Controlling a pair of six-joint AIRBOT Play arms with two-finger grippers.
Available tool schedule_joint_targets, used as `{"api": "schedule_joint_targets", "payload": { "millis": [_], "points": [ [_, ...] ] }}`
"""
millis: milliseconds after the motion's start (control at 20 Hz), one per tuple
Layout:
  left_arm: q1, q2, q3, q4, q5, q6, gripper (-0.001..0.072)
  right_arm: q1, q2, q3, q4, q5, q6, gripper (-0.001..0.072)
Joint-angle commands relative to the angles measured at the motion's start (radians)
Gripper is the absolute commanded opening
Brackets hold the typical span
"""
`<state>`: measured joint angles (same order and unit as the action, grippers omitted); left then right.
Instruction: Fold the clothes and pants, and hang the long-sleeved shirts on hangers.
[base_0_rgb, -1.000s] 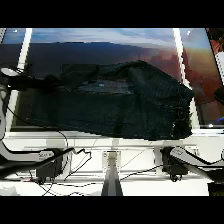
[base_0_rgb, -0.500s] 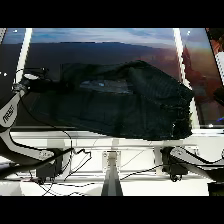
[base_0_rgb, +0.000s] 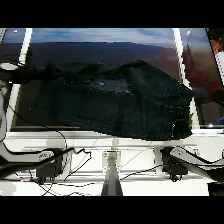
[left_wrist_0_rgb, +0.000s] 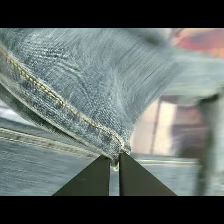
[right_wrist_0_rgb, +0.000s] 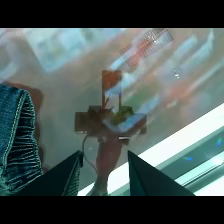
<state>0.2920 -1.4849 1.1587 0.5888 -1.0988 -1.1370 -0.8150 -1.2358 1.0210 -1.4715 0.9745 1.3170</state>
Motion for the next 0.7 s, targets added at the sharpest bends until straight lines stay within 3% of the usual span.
{"api": "schedule_joint_targets", "payload": {
  "millis": [0,100,200,350,500,650],
  "points": [
    [0.063,0.182,0.006,-0.177,-0.072,0.028,0.0028,-0.001,-0.003,0.0,-0.005,-0.01,-0.004,0.0346],
    [0.114,0.294,0.006,-0.352,0.01,0.09,0.0027,-0.001,-0.003,0.0,0.002,-0.013,-0.004,0.0346],
    [0.155,0.372,0.006,-0.413,0.177,0.114,0.0027,-0.001,-0.003,0.0,0.01,-0.013,-0.004,0.0346],
    [0.181,0.406,0.006,-0.367,0.353,0.113,0.0027,-0.001,-0.003,-0.001,0.053,0.018,-0.06,0.0346],
    [0.174,0.353,0.006,-0.264,0.373,0.113,0.0026,-0.001,-0.027,-0.005,0.097,0.098,-0.169,0.0345],
    [0.169,0.249,0.006,-0.215,0.41,0.113,0.0027,-0.001,-0.125,-0.005,0.232,0.282,-0.294,0.0336]
  ]
}}
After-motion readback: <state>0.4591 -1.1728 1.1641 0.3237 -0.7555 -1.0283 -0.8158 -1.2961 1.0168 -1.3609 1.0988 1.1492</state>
